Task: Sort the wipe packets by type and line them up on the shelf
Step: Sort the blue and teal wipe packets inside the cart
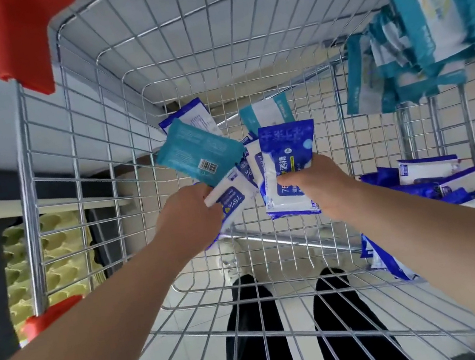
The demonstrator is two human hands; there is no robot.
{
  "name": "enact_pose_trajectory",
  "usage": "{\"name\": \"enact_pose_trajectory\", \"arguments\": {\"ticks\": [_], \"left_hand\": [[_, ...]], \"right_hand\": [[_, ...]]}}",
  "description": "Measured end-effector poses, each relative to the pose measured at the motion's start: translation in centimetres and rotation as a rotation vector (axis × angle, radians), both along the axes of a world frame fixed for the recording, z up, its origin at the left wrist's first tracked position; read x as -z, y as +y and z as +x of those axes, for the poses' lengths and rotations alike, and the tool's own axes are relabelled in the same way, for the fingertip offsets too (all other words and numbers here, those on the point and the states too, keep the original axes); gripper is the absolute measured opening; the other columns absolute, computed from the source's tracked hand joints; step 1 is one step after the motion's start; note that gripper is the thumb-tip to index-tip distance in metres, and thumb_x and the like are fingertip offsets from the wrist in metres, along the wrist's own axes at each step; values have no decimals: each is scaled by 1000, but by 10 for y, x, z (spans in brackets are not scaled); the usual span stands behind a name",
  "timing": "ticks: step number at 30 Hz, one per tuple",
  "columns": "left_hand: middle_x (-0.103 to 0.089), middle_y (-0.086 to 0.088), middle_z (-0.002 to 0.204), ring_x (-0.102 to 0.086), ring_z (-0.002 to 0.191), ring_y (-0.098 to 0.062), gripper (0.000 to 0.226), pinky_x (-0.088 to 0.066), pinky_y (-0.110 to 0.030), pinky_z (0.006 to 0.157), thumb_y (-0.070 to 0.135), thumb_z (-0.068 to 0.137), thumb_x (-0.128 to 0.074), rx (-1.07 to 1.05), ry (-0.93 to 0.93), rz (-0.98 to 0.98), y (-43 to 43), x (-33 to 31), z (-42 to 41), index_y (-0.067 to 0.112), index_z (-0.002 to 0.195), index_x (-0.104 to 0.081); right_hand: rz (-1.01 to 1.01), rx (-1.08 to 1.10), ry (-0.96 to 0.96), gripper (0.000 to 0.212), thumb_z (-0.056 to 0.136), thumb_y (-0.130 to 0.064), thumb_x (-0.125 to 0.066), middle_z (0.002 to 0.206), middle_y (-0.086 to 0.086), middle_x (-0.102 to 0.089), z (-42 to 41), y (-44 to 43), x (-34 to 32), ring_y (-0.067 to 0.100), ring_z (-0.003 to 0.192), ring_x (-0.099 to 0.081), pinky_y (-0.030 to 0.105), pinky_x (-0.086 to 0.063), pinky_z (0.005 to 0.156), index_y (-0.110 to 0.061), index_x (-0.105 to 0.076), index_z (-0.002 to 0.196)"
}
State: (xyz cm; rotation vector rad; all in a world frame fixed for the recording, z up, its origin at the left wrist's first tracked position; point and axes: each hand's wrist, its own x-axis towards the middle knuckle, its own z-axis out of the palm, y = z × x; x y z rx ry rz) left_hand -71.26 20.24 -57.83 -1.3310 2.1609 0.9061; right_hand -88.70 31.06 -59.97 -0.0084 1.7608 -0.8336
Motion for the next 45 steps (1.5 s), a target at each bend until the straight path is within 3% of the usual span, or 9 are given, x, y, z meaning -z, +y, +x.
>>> {"name": "enact_pose_trajectory", "arguments": {"ticks": [3,7,13,19,22,26,32,39,45], "left_hand": [[-46,0,134,-40,126,-22,27,-37,-42,106,32,93,-51,123,118,-227,-18,1,-7,17,112,-61],[-33,-4,154,-18,145,-28,59,-17,-49,117,46,88,-32,412,52,-267,-63,23,-21,12,131,-53],[-59,-13,113,-49,110,-32,31,-38,-42,96,31,99,-41,322,110,-356,-48,16,-21,8,115,-54],[-39,-6,96,-59,93,-31,21,-52,-46,82,20,102,-35,183,-61,-134,-5,-10,-22,6,117,-41],[-45,-8,82,-56,94,-34,27,-44,-41,78,20,100,-37,-171,20,-88,-11,6,-17,-1,114,-45],[-55,-22,111,-56,91,-32,31,-47,-39,71,29,95,-46,-487,185,-98,-35,23,-29,1,108,-53],[-62,-11,99,-59,86,-28,25,-40,-27,66,26,93,-53,-486,174,-101,-65,20,-57,4,103,-58],[-48,5,62,-55,74,-21,35,-48,-30,65,20,83,-71,-643,207,-89,-66,15,-60,20,58,-46],[-64,-11,105,-63,93,-25,35,-47,-26,60,35,80,-70,-559,31,-77,-76,32,-72,10,103,-65]], "right_hand": [[-27,4,12,20,79,-2,-70,85,3,-70,-3,-1,0,22,81,-67,34,-53,75,-18,-64,89],[-61,51,-5,22,78,-4,-73,76,-3,-69,-7,-1,0,10,63,-65,20,-53,54,-23,-62,81],[-29,73,-18,21,77,-3,-73,88,6,-71,-7,4,5,22,80,-67,33,-53,67,-21,-64,83],[-19,167,-107,22,79,-1,-72,89,6,-70,-2,8,5,18,71,-67,25,-53,58,-14,-64,95],[-19,213,-149,27,79,-1,-71,86,4,-72,-1,4,7,18,75,-70,33,-58,66,-13,-64,102],[-47,301,-222,29,80,-2,-70,90,6,-73,1,-7,8,24,82,-71,47,-56,83,-15,-62,105],[-116,357,-287,27,83,1,-67,97,9,-72,4,-25,10,23,81,-70,45,-57,78,-13,-62,106],[-138,278,-164,20,83,0,-67,94,9,-72,0,-41,6,23,80,-69,46,-56,81,-19,-62,89],[-147,344,78,20,83,0,-63,100,13,-72,-30,-34,-2,33,92,-70,58,-55,79,-19,-63,89]]}}
